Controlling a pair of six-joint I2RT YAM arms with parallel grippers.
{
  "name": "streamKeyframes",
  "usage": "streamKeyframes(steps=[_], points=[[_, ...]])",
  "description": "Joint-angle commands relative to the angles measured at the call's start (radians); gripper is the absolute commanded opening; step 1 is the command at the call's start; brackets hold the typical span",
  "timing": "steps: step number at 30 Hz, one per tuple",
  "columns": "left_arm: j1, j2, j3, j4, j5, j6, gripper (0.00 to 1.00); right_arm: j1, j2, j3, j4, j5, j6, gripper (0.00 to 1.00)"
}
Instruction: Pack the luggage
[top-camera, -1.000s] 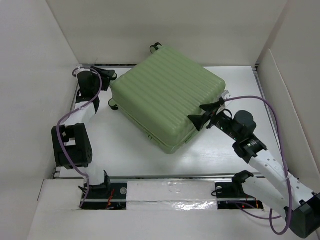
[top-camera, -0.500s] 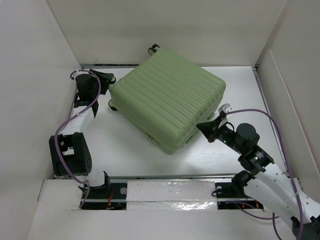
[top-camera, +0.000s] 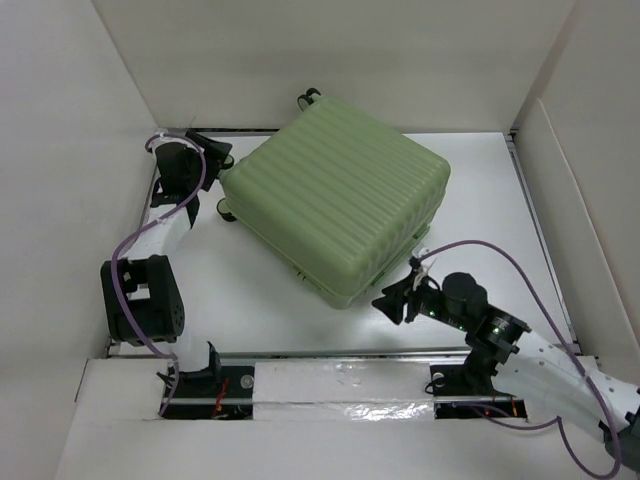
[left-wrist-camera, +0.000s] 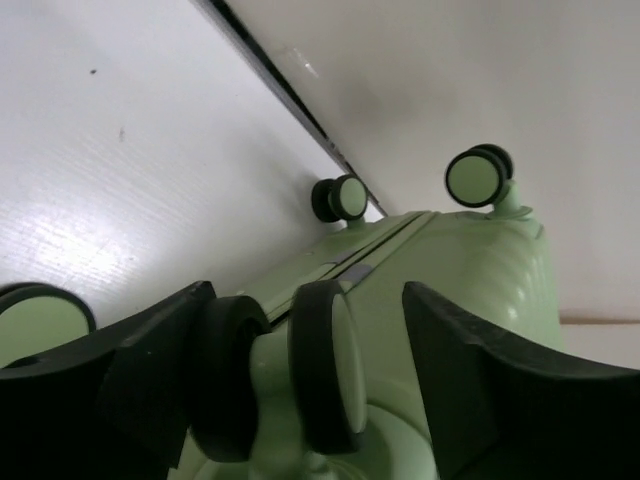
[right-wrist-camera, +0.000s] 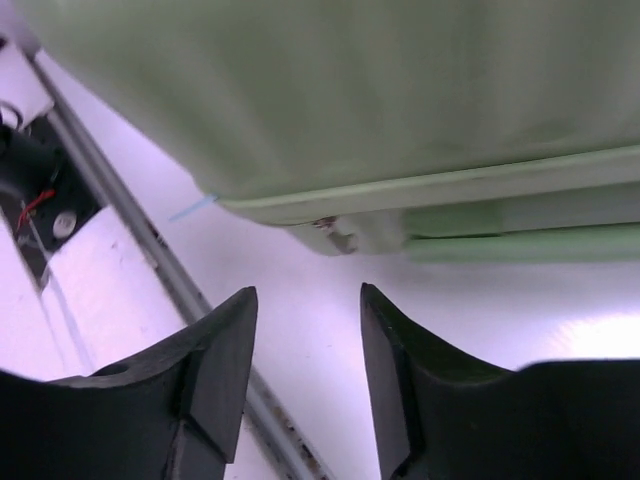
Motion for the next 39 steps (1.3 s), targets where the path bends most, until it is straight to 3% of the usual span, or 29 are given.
streamKeyframes(steps=[1, 4, 8, 9, 10, 12, 13, 16, 19, 23, 25, 28, 30, 36, 39], points=[[-0.009, -0.049, 0.086, 0.064, 0.003, 0.082, 0.74, 0.088, 0.089, -0.019, 0.170, 0.089, 0.022, 0.53], [-0.009, -0.117, 0.079, 0.082, -0.065, 0.090, 0.80, 0.108, 0.158, -0.047, 0.295, 0.187, 0.020, 0.63], [-0.009, -0.216, 0.067, 0.076, -0.129, 0.087, 0.78, 0.108, 0.252, -0.073, 0.416, 0.244, 0.036, 0.64], [-0.009, -0.275, 0.039, 0.080, -0.142, 0.073, 0.73, 0.108, 0.275, -0.077, 0.442, 0.255, 0.042, 0.64], [-0.009, -0.314, -0.055, 0.103, -0.140, 0.039, 0.61, 0.108, 0.298, -0.085, 0.494, 0.270, 0.042, 0.63], [-0.037, -0.439, -0.177, 0.200, -0.174, 0.012, 0.50, 0.108, 0.366, -0.096, 0.554, 0.293, 0.046, 0.61], [-0.064, -0.481, -0.294, 0.244, -0.195, 0.002, 0.36, 0.108, 0.387, -0.099, 0.614, 0.296, 0.045, 0.60], [-0.075, -0.591, -0.460, 0.263, -0.241, -0.001, 0.30, 0.108, 0.448, -0.091, 0.674, 0.281, 0.042, 0.58], [-0.075, -0.624, -0.513, 0.231, -0.234, 0.014, 0.28, 0.117, 0.478, -0.079, 0.682, 0.284, 0.036, 0.57], [-0.127, -0.671, -0.617, 0.272, -0.183, 0.013, 0.11, 0.117, 0.453, -0.099, 0.691, 0.313, 0.054, 0.56], [-0.233, -0.696, -0.612, 0.226, -0.261, 0.083, 0.00, 0.117, 0.439, -0.094, 0.691, 0.312, 0.053, 0.56], [-0.403, -0.737, -0.622, 0.123, -0.416, 0.146, 0.00, 0.117, 0.433, -0.058, 0.645, 0.298, 0.048, 0.55], [-0.456, -0.769, -0.670, 0.088, -0.485, 0.151, 0.00, 0.128, 0.435, -0.038, 0.610, 0.299, 0.048, 0.54], [-0.568, -0.869, -0.802, 0.022, -0.521, 0.159, 0.00, 0.160, 0.412, -0.037, 0.601, 0.307, 0.074, 0.55], [-0.612, -0.862, -0.852, 0.039, -0.501, 0.171, 0.00, 0.171, 0.424, -0.005, 0.578, 0.284, 0.073, 0.60]])
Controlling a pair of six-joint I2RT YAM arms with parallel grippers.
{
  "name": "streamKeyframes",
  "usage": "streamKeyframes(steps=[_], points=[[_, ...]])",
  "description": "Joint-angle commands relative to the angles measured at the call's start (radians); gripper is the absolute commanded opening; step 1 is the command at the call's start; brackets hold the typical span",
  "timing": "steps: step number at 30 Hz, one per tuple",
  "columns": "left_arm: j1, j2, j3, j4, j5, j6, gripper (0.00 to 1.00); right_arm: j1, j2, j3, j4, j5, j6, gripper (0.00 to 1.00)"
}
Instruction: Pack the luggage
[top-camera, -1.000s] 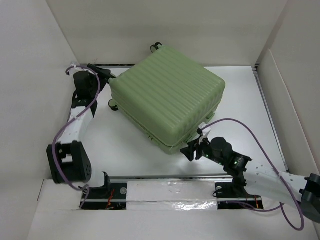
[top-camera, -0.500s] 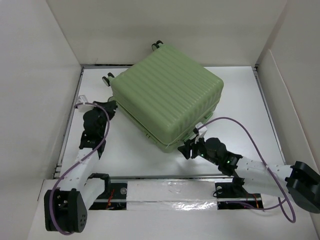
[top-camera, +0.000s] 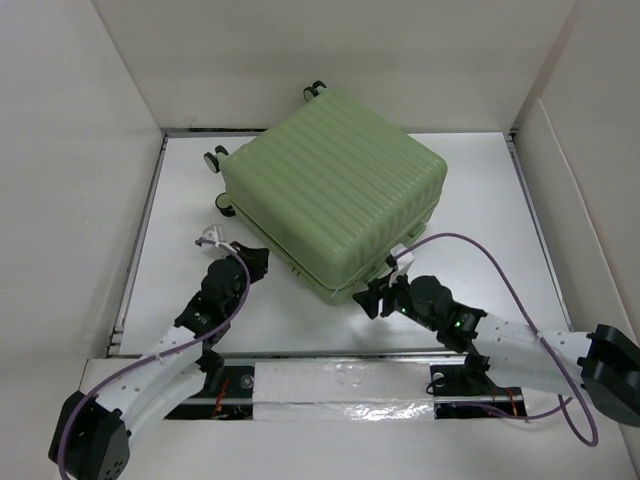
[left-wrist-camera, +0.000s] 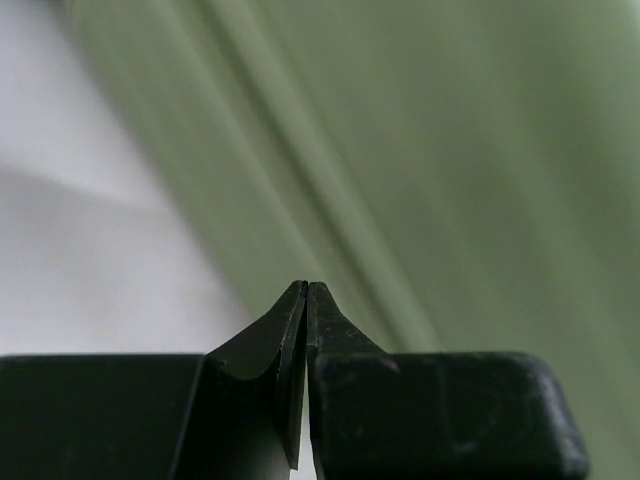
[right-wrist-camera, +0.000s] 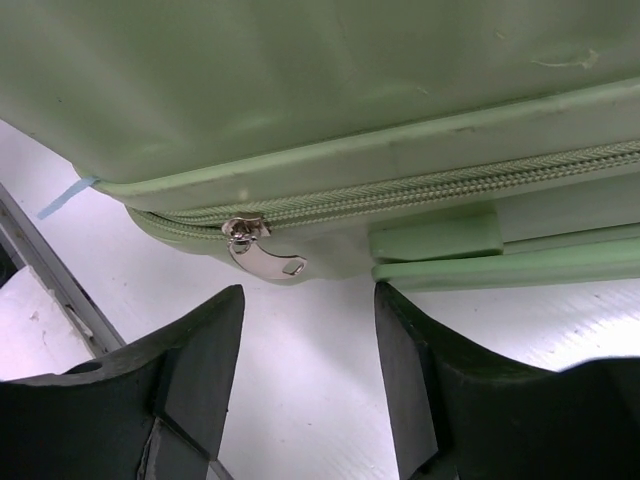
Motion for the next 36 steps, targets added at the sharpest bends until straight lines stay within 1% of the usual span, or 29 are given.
streamKeyframes(steps=[1, 2, 3, 5, 6, 7, 9, 10, 13, 15, 16, 18, 19, 20, 22, 25, 30, 33, 36], points=[[-0.046, 0.005, -0.049, 0.016, -0.006, 0.046, 0.00, 0.033, -0.001, 0.097, 0.052, -0.001, 0.004, 0.61], [-0.057, 0.012, -0.075, 0.080, 0.010, 0.069, 0.00, 0.042, 0.005, 0.108, 0.047, 0.023, 0.002, 0.61], [-0.080, 0.025, -0.083, 0.105, 0.044, 0.097, 0.00, 0.042, 0.012, 0.123, 0.047, 0.041, -0.001, 0.61], [-0.104, 0.067, -0.089, 0.184, 0.073, 0.127, 0.00, 0.042, 0.040, 0.139, 0.061, 0.070, -0.010, 0.57], [-0.117, 0.084, -0.085, 0.201, 0.089, 0.155, 0.00, 0.042, 0.049, 0.146, 0.065, 0.087, -0.011, 0.55], [-0.138, 0.116, -0.079, 0.211, 0.092, 0.166, 0.00, 0.042, 0.058, 0.156, 0.079, 0.103, -0.011, 0.50], [-0.152, 0.141, -0.062, 0.246, 0.132, 0.203, 0.00, 0.042, 0.078, 0.163, 0.090, 0.133, -0.013, 0.45], [-0.161, 0.152, -0.057, 0.252, 0.139, 0.226, 0.00, 0.042, 0.082, 0.163, 0.108, 0.141, -0.011, 0.39], [-0.161, 0.166, -0.045, 0.263, 0.178, 0.259, 0.00, 0.052, 0.082, 0.159, 0.149, 0.132, -0.010, 0.35], [-0.161, 0.164, -0.042, 0.254, 0.204, 0.263, 0.00, 0.071, 0.068, 0.171, 0.125, 0.109, -0.011, 0.36], [-0.161, 0.155, -0.042, 0.252, 0.210, 0.266, 0.00, 0.081, 0.060, 0.177, 0.081, 0.106, -0.013, 0.38], [-0.161, 0.138, -0.048, 0.237, 0.215, 0.263, 0.00, 0.105, 0.030, 0.189, 0.019, 0.114, -0.015, 0.45], [-0.161, 0.117, -0.051, 0.229, 0.213, 0.261, 0.00, 0.128, 0.019, 0.191, -0.043, 0.120, -0.013, 0.55], [-0.161, 0.106, -0.051, 0.211, 0.213, 0.261, 0.00, 0.137, 0.007, 0.193, -0.074, 0.136, 0.002, 0.58], [-0.161, 0.077, -0.049, 0.191, 0.202, 0.264, 0.00, 0.150, -0.029, 0.188, -0.128, 0.147, 0.019, 0.60], [-0.161, 0.074, -0.043, 0.169, 0.199, 0.273, 0.00, 0.150, -0.026, 0.183, -0.124, 0.163, 0.035, 0.62], [-0.161, 0.097, -0.026, 0.165, 0.221, 0.272, 0.00, 0.150, 0.020, 0.237, -0.188, 0.189, 0.038, 0.59], [-0.161, 0.095, -0.025, 0.168, 0.225, 0.273, 0.00, 0.150, 0.020, 0.216, -0.162, 0.239, 0.041, 0.59], [-0.161, 0.091, -0.025, 0.165, 0.224, 0.276, 0.00, 0.150, -0.026, 0.213, -0.150, 0.261, 0.019, 0.67]])
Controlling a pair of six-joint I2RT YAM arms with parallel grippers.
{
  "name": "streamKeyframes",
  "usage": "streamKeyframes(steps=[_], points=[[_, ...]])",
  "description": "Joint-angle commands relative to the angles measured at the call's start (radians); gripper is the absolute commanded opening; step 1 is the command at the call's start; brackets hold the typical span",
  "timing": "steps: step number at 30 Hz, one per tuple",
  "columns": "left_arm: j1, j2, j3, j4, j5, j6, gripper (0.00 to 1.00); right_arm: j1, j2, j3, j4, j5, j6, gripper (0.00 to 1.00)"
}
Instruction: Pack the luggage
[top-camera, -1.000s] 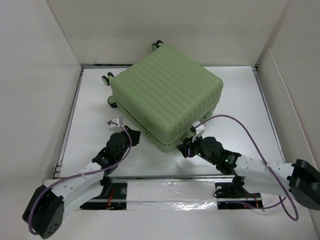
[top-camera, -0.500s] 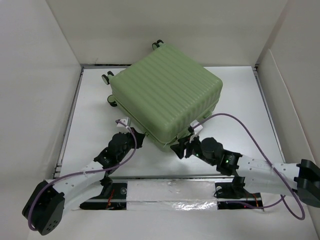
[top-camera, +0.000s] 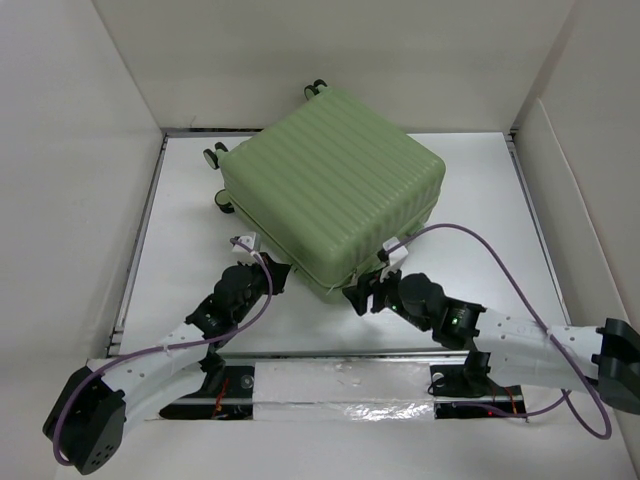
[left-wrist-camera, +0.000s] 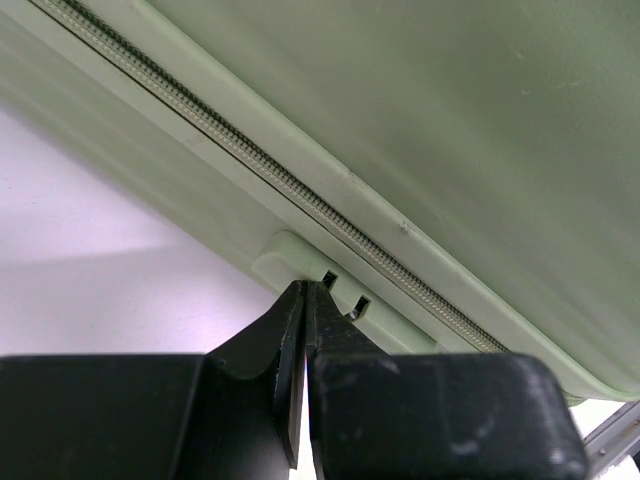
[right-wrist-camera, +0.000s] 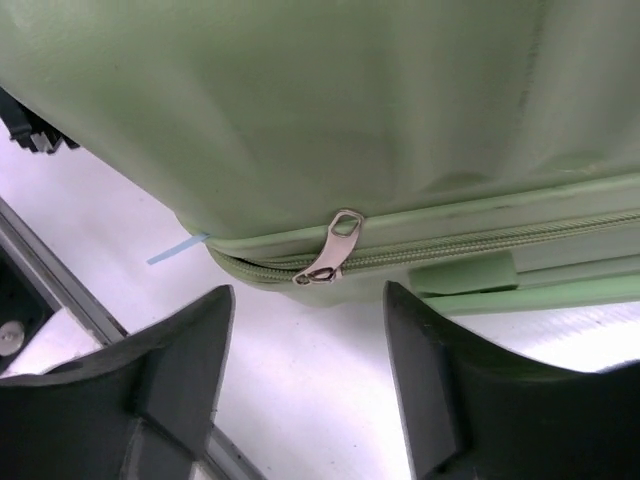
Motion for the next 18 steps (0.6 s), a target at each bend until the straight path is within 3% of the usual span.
streamKeyframes(steps=[1, 5, 15, 18], points=[[-0.011, -0.004, 0.049, 0.059, 0.064, 0.001, 0.00, 0.008, -0.058, 0.031, 0.035, 0.059, -0.027, 0.73], [-0.011, -0.007, 0.049, 0.062, 0.073, -0.004, 0.00, -0.030, -0.078, 0.092, -0.032, 0.060, -0.084, 0.75], [-0.011, -0.034, 0.041, 0.054, 0.075, -0.013, 0.00, -0.145, -0.015, 0.078, 0.059, -0.237, -0.113, 0.72], [-0.011, -0.022, 0.043, 0.060, 0.084, -0.016, 0.00, -0.145, -0.006, 0.075, 0.073, -0.248, -0.101, 0.64]])
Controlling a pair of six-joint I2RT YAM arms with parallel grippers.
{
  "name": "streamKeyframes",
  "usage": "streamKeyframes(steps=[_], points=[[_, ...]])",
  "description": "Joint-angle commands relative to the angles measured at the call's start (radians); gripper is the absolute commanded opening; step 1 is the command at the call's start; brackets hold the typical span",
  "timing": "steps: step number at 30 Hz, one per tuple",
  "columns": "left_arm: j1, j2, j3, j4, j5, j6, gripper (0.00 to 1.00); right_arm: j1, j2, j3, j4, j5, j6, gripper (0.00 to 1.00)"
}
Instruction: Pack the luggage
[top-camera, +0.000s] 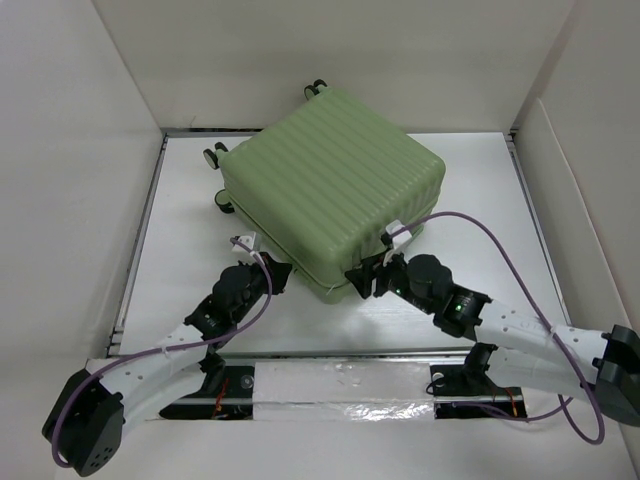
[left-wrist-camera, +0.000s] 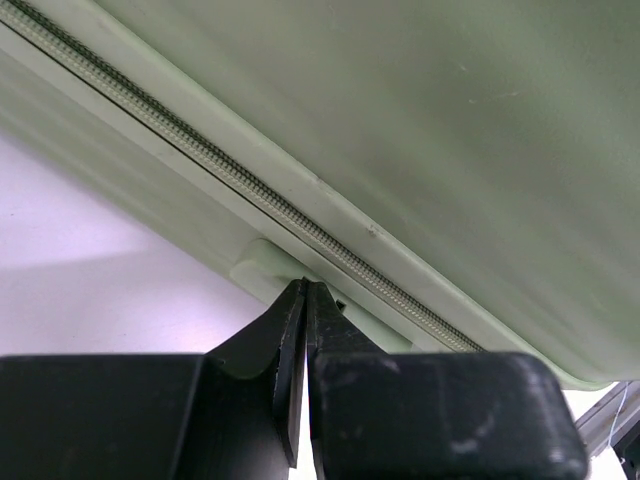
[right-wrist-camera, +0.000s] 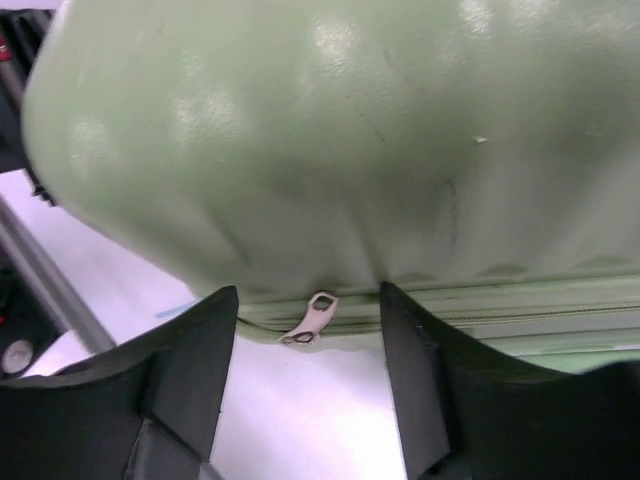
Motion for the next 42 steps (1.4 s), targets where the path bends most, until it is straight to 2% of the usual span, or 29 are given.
streamKeyframes(steps=[1, 4, 7, 13, 18, 19, 22, 24, 26, 28, 29, 30, 32, 34, 39, 40, 41, 42], points=[[-0.008, -0.003, 0.041, 0.056, 0.066, -0.015, 0.00, -0.006, 0.007, -0.001, 0.086, -0.069, -0.005, 0.60], [-0.008, -0.008, 0.040, 0.064, 0.074, -0.021, 0.00, -0.006, 0.007, -0.022, 0.100, -0.065, 0.015, 0.52], [-0.008, -0.006, 0.041, 0.064, 0.079, -0.023, 0.00, -0.015, 0.013, -0.059, 0.161, -0.071, 0.030, 0.49], [-0.008, 0.002, 0.040, 0.074, 0.083, -0.026, 0.00, -0.033, 0.050, -0.079, 0.254, -0.199, 0.032, 0.45], [-0.008, 0.026, 0.047, 0.087, 0.083, -0.024, 0.00, -0.033, 0.015, -0.097, 0.327, -0.366, 0.019, 0.32], [-0.008, 0.031, 0.050, 0.087, 0.083, -0.024, 0.00, -0.033, 0.001, -0.098, 0.327, -0.393, 0.016, 0.32], [-0.008, 0.037, 0.056, 0.094, 0.085, -0.021, 0.00, -0.015, -0.070, -0.087, 0.223, -0.482, -0.016, 0.30], [-0.008, 0.040, 0.061, 0.096, 0.086, -0.018, 0.00, -0.001, -0.137, -0.076, 0.070, -0.480, -0.034, 0.29], [-0.008, 0.042, 0.067, 0.096, 0.085, -0.015, 0.00, 0.028, -0.198, -0.079, -0.092, -0.430, -0.035, 0.29], [-0.008, 0.043, 0.070, 0.094, 0.085, -0.015, 0.00, 0.037, -0.290, -0.102, -0.175, -0.284, -0.012, 0.31], [-0.008, 0.045, 0.070, 0.096, 0.085, -0.015, 0.00, 0.037, -0.315, -0.114, -0.206, -0.232, 0.008, 0.38], [-0.008, 0.048, 0.070, 0.099, 0.086, -0.017, 0.00, 0.037, -0.335, -0.130, -0.207, -0.145, 0.036, 0.42], [-0.017, 0.058, 0.070, 0.108, 0.126, -0.018, 0.00, 0.037, -0.349, -0.162, -0.176, -0.068, 0.051, 0.43], [-0.017, 0.068, 0.073, 0.111, 0.138, -0.020, 0.00, 0.037, -0.316, -0.165, -0.130, -0.046, 0.042, 0.43], [-0.028, 0.062, 0.078, 0.108, 0.155, -0.017, 0.00, 0.028, -0.079, -0.101, 0.000, -0.019, -0.018, 0.42], [-0.028, 0.054, 0.075, 0.107, 0.148, -0.017, 0.00, 0.028, -0.047, -0.085, 0.008, -0.022, -0.024, 0.44], [-0.028, 0.049, 0.069, 0.103, 0.146, -0.017, 0.00, 0.028, 0.009, -0.062, 0.026, -0.029, -0.033, 0.53], [-0.028, 0.043, 0.064, 0.105, 0.143, -0.018, 0.00, 0.028, 0.036, -0.056, 0.045, -0.025, -0.033, 0.57]])
